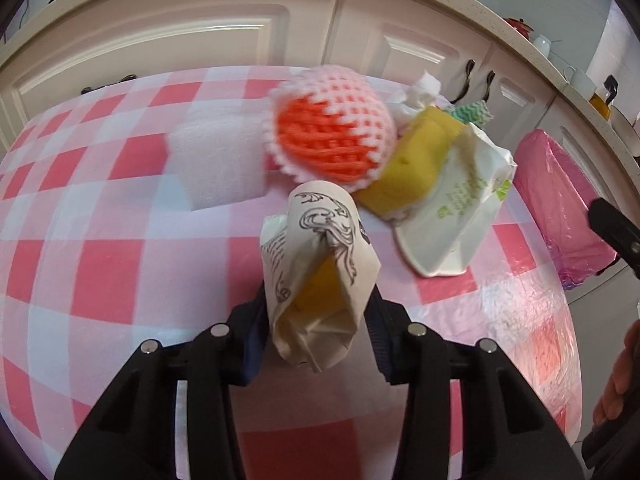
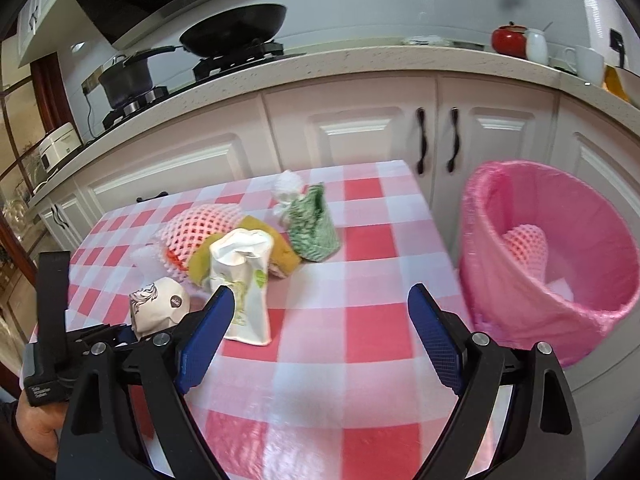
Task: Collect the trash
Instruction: 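Grasp the line-drawing paper bag with the left tool while the right tool grasps the green-leaf bag, then carry both paper bags over the pink bin and open both tools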
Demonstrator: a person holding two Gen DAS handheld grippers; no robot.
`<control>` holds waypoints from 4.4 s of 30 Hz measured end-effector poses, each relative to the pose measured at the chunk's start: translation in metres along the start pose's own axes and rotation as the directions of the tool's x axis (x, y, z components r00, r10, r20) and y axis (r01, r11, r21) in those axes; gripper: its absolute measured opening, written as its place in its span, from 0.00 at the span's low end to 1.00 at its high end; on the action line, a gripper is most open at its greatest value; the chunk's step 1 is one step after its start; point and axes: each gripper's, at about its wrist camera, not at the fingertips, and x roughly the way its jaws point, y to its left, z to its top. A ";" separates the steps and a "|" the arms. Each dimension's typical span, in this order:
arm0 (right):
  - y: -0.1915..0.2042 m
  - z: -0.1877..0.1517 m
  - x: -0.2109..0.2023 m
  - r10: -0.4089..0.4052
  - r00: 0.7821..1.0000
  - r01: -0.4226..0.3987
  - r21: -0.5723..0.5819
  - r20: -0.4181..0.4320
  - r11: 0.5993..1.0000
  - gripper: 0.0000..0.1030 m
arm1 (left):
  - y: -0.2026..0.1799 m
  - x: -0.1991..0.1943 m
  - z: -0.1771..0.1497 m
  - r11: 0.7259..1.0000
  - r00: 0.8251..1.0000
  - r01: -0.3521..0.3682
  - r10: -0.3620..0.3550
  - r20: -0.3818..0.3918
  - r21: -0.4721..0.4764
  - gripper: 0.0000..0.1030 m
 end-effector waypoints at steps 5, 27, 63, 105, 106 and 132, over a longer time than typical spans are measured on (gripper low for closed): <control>0.022 -0.001 0.027 0.038 0.999 -0.038 -0.006 -0.036 0.999 0.81 | 0.019 -0.016 -0.002 1.000 0.999 -0.020 0.021 0.029 -0.015 0.41; 0.050 -0.006 0.074 0.044 0.992 -0.048 -0.034 -0.115 0.998 0.42 | 0.050 -0.043 0.003 0.996 0.993 -0.077 0.080 0.091 -0.033 0.41; -0.023 0.030 -0.035 -0.033 0.999 0.034 -0.029 0.034 0.999 0.42 | -0.008 -0.064 0.021 0.980 0.966 -0.195 0.188 0.178 0.023 0.41; -0.142 0.051 -0.069 -0.153 0.986 0.149 0.046 0.074 0.988 0.42 | -0.098 -0.065 0.060 0.984 0.966 -0.143 0.114 0.233 0.110 0.41; -0.147 0.052 -0.069 -0.157 0.985 0.154 0.051 0.073 0.987 0.42 | -0.105 -0.063 0.063 0.985 0.968 -0.131 0.102 0.231 0.115 0.41; -0.255 0.070 -0.069 -0.236 0.969 0.226 0.123 0.070 0.966 0.43 | -0.321 -0.014 0.110 0.910 0.964 0.132 -0.209 0.162 0.394 0.42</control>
